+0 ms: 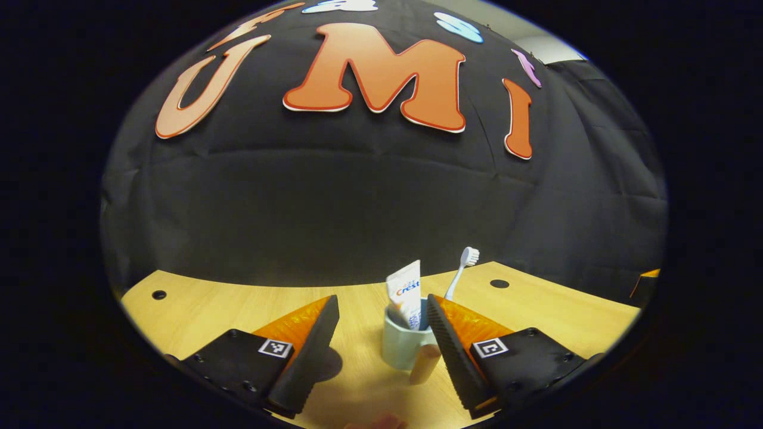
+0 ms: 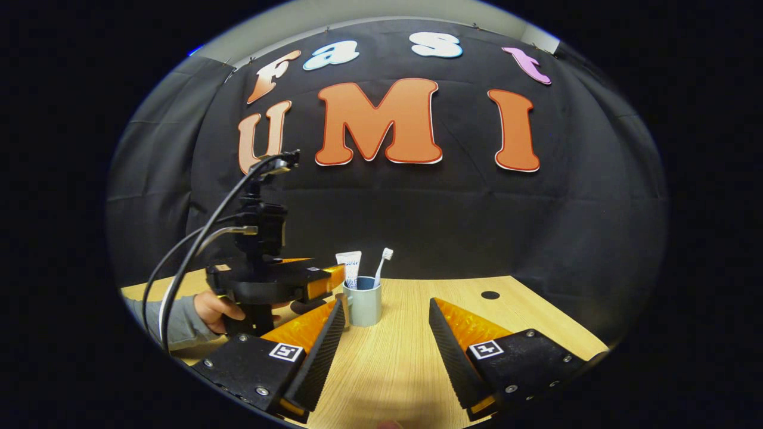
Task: Put the toothbrush and toothpaste on the desktop into the cup, then pick up the cup and place it on the coaster on the desktop.
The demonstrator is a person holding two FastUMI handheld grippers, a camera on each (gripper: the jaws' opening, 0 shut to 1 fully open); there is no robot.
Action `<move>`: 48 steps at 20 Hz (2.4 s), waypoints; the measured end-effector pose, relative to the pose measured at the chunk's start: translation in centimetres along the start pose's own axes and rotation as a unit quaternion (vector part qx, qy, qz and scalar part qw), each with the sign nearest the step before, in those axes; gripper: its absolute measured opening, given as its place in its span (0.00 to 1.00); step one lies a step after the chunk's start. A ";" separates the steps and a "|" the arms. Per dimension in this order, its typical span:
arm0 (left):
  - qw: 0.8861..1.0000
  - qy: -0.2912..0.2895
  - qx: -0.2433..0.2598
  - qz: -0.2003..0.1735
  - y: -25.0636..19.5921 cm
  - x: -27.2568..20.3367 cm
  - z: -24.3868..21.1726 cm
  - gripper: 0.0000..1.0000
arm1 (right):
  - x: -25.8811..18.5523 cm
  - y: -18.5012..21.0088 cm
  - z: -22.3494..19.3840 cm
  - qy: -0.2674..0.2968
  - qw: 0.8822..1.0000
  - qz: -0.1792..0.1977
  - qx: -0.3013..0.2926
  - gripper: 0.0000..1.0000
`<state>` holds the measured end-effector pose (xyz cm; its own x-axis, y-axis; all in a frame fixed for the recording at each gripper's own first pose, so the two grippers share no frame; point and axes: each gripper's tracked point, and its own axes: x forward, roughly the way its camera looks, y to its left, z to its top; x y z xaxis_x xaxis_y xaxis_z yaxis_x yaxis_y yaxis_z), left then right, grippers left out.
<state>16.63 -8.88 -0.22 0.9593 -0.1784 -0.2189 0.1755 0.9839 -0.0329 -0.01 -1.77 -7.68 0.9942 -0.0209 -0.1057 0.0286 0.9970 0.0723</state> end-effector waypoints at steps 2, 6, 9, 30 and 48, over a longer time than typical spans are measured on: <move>1.000 -0.003 -0.001 0.019 2.3 -1.5 0.5 0.94 | 0.9 0.2 0.3 0.012 1.000 0.004 0.003 0.86; 0.998 -0.013 0.004 0.060 7.3 -5.3 1.7 0.94 | 3.2 0.3 0.8 0.046 0.999 0.014 0.001 0.86; 0.996 -0.020 0.012 0.085 9.9 -8.3 3.0 0.94 | 5.1 0.7 1.0 0.074 0.997 0.026 -0.012 0.86; 0.989 0.005 0.017 0.149 14.7 -22.2 2.0 0.94 | 14.3 6.9 -0.9 0.293 0.954 0.025 0.056 0.86; 0.985 -0.019 0.059 0.164 16.3 -24.4 3.3 0.94 | 17.5 8.0 -12.7 0.500 0.864 -0.059 0.011 0.78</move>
<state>-3.22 11.52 7.83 0.9758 0.1463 -0.1624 -0.1225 0.9814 0.1480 16.30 6.83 -21.52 0.3987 -0.0363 -0.9164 0.1372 0.9903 0.0205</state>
